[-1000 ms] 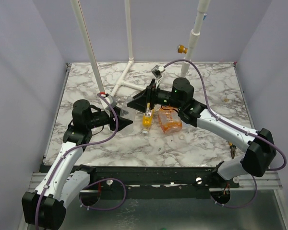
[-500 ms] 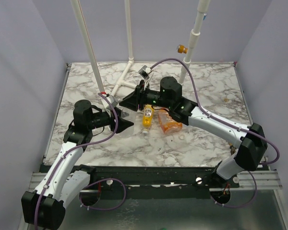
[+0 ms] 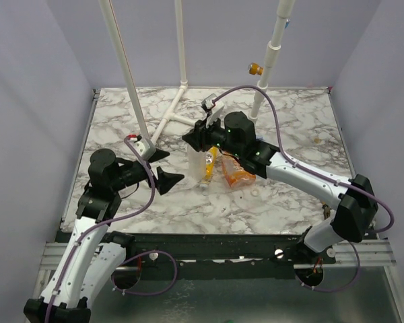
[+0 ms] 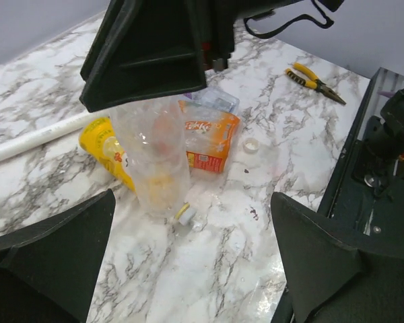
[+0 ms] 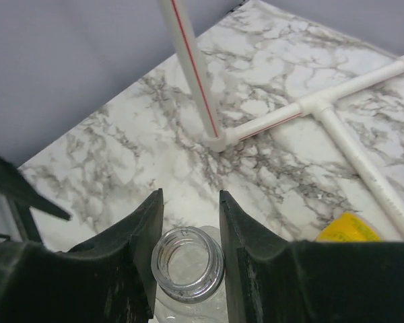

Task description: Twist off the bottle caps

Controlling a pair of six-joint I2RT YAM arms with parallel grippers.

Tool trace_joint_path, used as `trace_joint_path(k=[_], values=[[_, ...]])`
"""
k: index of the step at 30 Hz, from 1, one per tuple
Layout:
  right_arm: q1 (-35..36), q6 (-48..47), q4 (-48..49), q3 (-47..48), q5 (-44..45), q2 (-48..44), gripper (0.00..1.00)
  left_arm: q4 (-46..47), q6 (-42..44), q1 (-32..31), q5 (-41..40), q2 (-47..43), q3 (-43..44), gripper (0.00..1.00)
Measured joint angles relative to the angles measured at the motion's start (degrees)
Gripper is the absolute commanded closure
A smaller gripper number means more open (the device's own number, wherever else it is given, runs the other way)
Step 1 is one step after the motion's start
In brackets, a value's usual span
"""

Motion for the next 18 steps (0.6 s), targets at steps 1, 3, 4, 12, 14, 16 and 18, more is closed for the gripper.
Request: trace_joint_path(k=[1,3,4,12,14,16,18], values=[[-0.3,-1.1,1.3,0.2,1.5,0.8,0.97,-1.2,0.6,0.0,-1.1,-1.7,0.3,0.01],[-0.8,-2.7,3.6,1.1,3.6,3.2,0.97,-3.3,1.2,0.0,-2.5,-3.5,0.4,0.01],[-1.1,-3.5,5.0,2.0,4.4,5.1,0.97,-4.4,1.5,0.0,-3.2,-4.7,0.5,0.01],[-5.5,-6.3,13.0,10.8,7.7,22.0,0.95,-10.3,3.3,0.0,-6.2,-6.7,2.2,0.01],[-6.5,-7.1,14.1,13.4,8.4,25.4,0.93,-11.5,3.6,0.0,-6.6,-6.7,2.4,0.01],[-7.1,-7.8,15.3,14.8,8.8,27.5,0.93,-12.7,3.8,0.0,-7.0,-6.7,2.8,0.01],[-7.5,-8.5,16.9,15.5,9.3,28.7,0.92,-13.4,4.1,0.0,-7.6,-6.7,3.1,0.01]])
